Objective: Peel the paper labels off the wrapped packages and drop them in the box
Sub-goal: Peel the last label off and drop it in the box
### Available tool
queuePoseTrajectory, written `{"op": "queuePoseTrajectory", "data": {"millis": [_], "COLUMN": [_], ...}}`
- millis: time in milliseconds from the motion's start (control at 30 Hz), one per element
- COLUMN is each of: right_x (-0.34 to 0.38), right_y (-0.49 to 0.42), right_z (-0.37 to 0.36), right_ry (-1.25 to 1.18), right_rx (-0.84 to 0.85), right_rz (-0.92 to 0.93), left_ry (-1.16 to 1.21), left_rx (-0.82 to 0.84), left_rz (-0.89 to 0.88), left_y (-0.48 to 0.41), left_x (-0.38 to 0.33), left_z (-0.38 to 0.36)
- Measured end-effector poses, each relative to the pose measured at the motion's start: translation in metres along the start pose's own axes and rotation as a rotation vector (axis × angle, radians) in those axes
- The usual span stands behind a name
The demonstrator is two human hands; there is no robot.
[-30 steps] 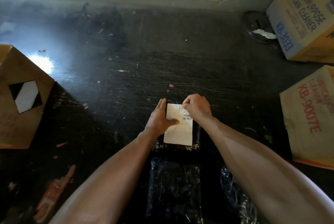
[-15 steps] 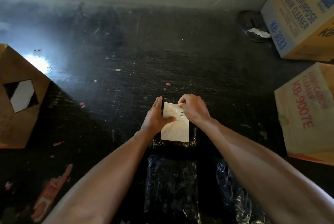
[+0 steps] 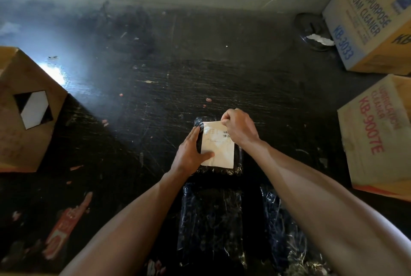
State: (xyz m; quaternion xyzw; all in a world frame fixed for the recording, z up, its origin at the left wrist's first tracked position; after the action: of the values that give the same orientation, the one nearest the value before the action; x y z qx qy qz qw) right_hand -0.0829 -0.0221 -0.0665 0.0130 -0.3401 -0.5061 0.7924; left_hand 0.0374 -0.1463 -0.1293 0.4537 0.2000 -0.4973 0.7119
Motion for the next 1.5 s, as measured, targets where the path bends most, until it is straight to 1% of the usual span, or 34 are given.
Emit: {"op": "queuePoseTrajectory", "data": {"millis": [133, 200, 300, 400, 467, 633, 767, 900, 1100, 1233, 1367, 1500], "right_x": [0.008, 0.01, 0.009, 0.006, 0.004, -0.001, 0.002, 0.002, -0.001, -0.005, -0.003, -0.014], "right_y": [0.01, 0.015, 0.025, 0.032, 0.036, 0.042, 0.045, 0.05, 0.063, 0.073, 0.078, 0.083], "right_z": [0.012, 0.016, 0.019, 0.02, 0.02, 0.019, 0.021, 0.024, 0.038, 0.044, 0.046, 0.046], "right_ry": [-0.03, -0.034, -0.042, -0.092, -0.122, -0.143, -0.145, -0.152, -0.186, -0.207, -0.198, -0.219], "right_rx": [-0.02, 0.002, 0.023, 0.009, -0.003, 0.016, -0.011, -0.044, -0.044, -0.052, -0.047, -0.057], "right_rz": [0.073, 0.098, 0.103, 0.084, 0.073, 0.053, 0.081, 0.093, 0.124, 0.131, 0.159, 0.128], "left_ry": [0.024, 0.028, 0.045, 0.028, -0.013, -0.118, -0.199, -0.23, -0.226, -0.217, -0.231, -0.236], "left_rx": [-0.019, -0.029, -0.013, 0.006, 0.028, 0.151, 0.117, 0.093, 0.094, 0.137, 0.143, 0.133], "left_rz": [-0.007, -0.021, -0.035, -0.049, -0.076, -0.141, -0.129, -0.132, -0.12, -0.137, -0.152, -0.186], "left_y": [0.0, 0.002, 0.004, 0.007, 0.011, 0.023, 0.023, 0.023, 0.023, 0.024, 0.022, 0.02], "left_x": [-0.002, -0.004, -0.006, -0.007, -0.006, 0.002, 0.005, 0.004, 0.003, 0.002, 0.004, 0.006], "left_z": [0.001, 0.0, -0.001, -0.001, -0.002, -0.007, -0.003, -0.002, -0.001, -0.006, -0.006, -0.006]}}
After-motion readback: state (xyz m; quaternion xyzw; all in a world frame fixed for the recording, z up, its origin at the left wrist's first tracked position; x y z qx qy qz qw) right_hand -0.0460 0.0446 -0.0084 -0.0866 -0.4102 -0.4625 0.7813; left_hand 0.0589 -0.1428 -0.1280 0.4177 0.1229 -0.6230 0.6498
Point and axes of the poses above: each hand's wrist, its own y-axis away from the middle knuckle, its own z-axis out of the back of the hand, x = y × z, the point moved 8 cm from there along -y, towards the middle knuckle, and after that the axes turned 14 degrees about x, right-handed, at the moved point
